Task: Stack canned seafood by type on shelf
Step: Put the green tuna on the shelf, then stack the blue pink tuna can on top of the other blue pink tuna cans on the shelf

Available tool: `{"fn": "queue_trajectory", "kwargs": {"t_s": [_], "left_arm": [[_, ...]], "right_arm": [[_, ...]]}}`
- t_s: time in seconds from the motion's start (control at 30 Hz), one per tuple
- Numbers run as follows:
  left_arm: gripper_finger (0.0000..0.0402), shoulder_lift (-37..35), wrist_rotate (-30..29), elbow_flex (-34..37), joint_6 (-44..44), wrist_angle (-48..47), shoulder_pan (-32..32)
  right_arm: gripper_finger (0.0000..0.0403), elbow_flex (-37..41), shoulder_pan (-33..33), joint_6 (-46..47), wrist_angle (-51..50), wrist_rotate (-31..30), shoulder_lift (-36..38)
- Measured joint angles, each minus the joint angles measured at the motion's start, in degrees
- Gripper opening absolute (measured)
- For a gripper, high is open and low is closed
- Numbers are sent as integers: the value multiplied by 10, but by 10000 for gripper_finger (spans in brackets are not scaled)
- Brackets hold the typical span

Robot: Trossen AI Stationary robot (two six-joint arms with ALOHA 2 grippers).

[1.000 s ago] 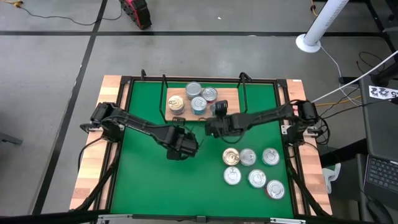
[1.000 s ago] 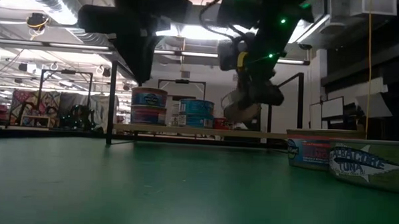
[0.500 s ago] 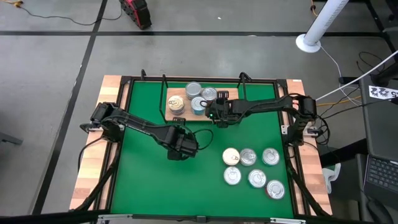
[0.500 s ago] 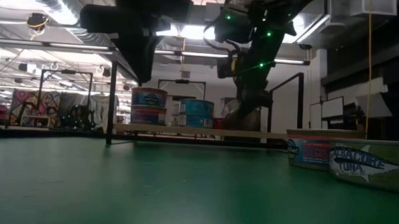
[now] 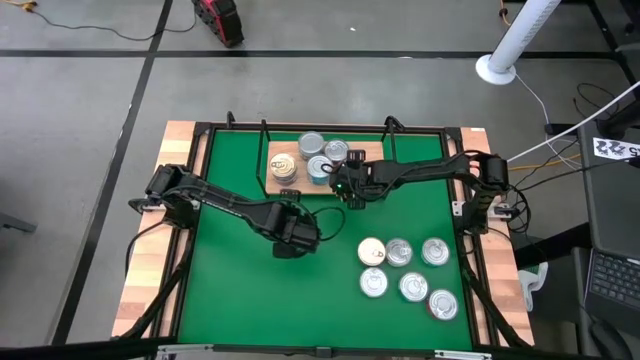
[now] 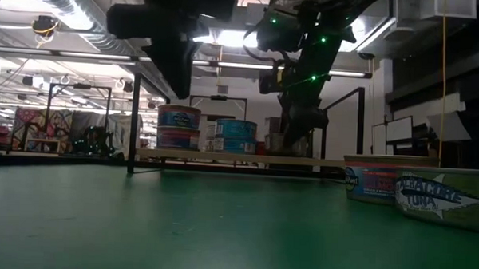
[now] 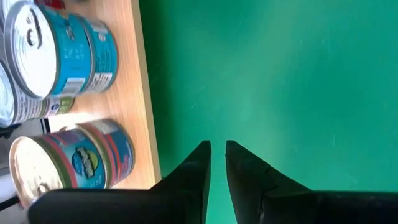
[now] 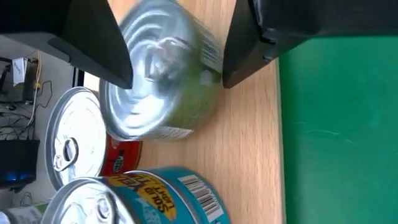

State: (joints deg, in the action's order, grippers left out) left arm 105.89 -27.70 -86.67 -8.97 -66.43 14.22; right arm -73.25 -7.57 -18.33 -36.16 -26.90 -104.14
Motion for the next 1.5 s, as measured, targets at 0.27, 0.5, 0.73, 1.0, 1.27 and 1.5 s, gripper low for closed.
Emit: {"fn": "queue_trajectory", "kwargs": {"t_s": [0.27,0.5,0.73,1.0,1.27,1.5], "left_arm": [[47,0,1,0,17,52,0],[47,0,16,0,27,82,0],[47,0,51,0,76,173,11],[47,0,80,0,131,381,18],[63,7,212,0,170,483,19],[126,57,218,0,219,534,20]], "right_arm": [[259,0,12,0,-9,-5,4],[260,-2,58,14,-49,-9,60],[260,-3,138,147,-188,-9,157],[260,-3,259,334,-262,92,212],[260,-3,387,452,-270,59,209],[260,-1,477,531,-266,-36,206]]}}
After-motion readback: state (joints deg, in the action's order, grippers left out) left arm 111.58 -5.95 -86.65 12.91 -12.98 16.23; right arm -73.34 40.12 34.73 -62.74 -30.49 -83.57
